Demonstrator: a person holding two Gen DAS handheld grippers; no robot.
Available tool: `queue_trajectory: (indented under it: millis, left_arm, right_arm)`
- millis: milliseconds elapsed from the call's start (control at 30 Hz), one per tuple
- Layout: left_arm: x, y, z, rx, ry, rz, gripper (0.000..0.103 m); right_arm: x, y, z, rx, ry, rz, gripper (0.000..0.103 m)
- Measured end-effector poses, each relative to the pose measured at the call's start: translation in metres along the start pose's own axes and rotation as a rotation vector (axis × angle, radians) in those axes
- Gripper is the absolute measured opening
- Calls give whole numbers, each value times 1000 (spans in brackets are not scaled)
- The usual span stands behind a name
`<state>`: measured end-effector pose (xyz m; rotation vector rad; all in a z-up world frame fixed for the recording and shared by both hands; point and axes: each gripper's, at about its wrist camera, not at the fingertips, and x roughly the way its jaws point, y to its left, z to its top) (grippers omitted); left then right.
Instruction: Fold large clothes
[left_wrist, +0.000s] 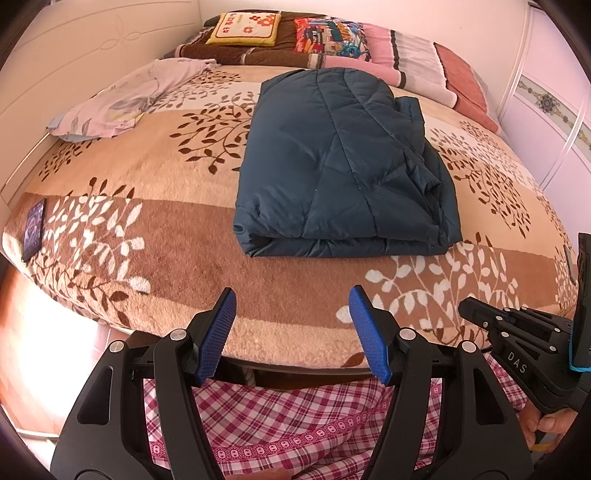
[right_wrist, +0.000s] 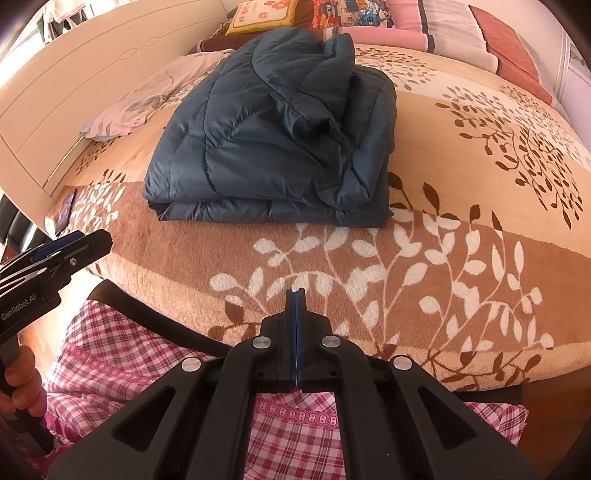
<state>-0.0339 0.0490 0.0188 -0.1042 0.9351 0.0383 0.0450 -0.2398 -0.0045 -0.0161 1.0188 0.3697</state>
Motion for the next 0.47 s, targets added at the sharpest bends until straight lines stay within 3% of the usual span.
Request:
queue_trajectory:
  millis: [467]
  left_arm:
    - [5,2,-2,-7,20,-2,63]
  right_arm:
    - [3,-3,-3,1,22,11,1]
